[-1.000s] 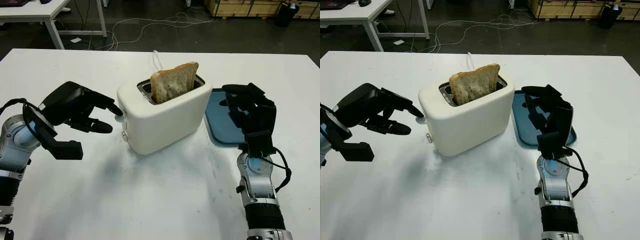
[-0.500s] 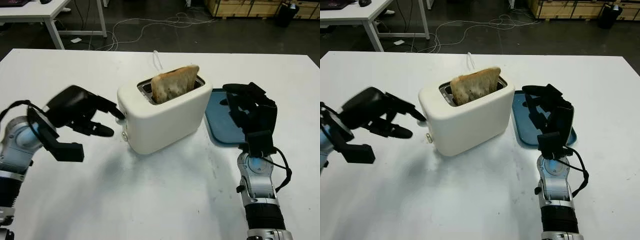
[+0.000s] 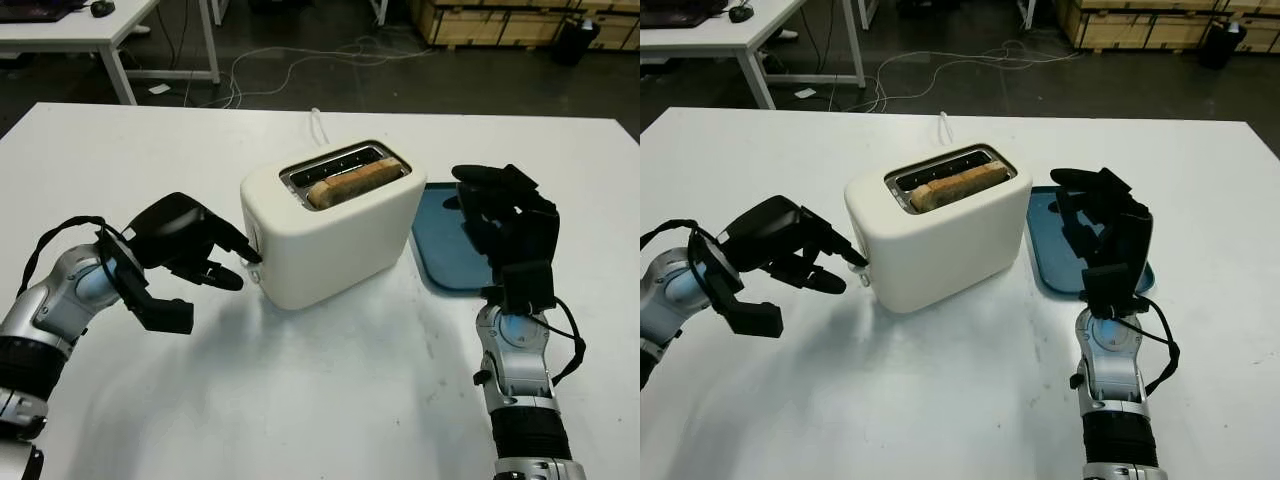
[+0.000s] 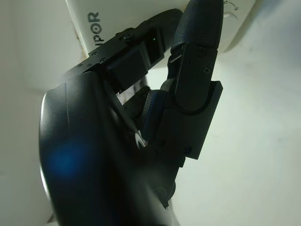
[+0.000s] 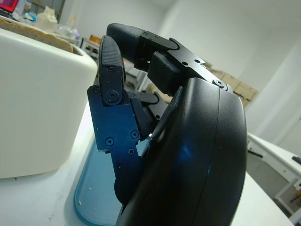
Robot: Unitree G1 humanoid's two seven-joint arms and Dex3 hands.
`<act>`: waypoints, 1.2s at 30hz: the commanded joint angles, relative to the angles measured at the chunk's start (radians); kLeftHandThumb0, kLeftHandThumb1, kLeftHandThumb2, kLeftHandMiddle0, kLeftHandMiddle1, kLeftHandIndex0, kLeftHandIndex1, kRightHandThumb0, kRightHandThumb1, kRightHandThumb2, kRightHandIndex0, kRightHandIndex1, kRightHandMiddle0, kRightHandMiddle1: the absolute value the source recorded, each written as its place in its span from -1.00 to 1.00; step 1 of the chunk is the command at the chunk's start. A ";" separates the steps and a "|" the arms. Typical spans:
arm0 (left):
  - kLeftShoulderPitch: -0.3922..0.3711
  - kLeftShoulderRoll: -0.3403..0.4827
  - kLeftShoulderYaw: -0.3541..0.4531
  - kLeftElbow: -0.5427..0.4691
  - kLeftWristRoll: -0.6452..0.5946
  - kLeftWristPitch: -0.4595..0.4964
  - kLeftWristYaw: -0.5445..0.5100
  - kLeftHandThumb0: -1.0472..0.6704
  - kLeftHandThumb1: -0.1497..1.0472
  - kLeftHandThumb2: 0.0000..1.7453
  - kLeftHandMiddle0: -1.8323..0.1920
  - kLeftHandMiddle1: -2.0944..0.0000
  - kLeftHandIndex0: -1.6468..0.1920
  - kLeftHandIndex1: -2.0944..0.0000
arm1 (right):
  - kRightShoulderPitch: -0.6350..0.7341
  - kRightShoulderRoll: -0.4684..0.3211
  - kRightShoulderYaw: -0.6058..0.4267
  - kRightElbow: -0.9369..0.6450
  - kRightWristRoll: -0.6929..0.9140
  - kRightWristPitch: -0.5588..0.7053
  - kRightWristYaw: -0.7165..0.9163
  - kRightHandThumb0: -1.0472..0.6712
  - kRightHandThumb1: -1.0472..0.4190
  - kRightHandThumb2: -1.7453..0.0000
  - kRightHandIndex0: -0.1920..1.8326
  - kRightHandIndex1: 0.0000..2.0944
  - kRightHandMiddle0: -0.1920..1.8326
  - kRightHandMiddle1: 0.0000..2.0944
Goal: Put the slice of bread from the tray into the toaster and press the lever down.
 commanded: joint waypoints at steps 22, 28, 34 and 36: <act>0.092 -0.200 -0.177 0.442 -0.050 0.197 0.047 -0.70 0.61 -1.00 -0.68 0.57 -0.68 0.99 | 0.005 -0.012 -0.007 0.006 -0.002 -0.010 0.014 -0.28 -0.83 0.75 -0.02 0.13 0.13 -0.54; 0.094 -0.252 -0.200 0.500 -0.050 0.251 0.100 -0.72 0.64 -0.98 -0.67 0.85 -0.71 1.00 | 0.009 -0.023 0.001 0.011 -0.035 -0.014 0.006 -0.29 -0.83 0.73 -0.02 0.15 0.13 -0.52; 0.087 -0.237 -0.227 0.486 -0.028 0.260 0.076 -0.68 0.61 -0.99 -0.65 0.93 -0.69 1.00 | 0.012 -0.018 0.002 0.009 -0.042 -0.012 0.011 -0.28 -0.83 0.72 -0.03 0.17 0.11 -0.48; 0.087 -0.222 -0.222 0.461 -0.025 0.236 0.087 -0.73 0.65 -0.98 -0.68 0.93 -0.70 0.99 | 0.012 -0.017 0.003 0.010 -0.039 -0.012 0.015 -0.28 -0.83 0.72 -0.05 0.19 0.09 -0.43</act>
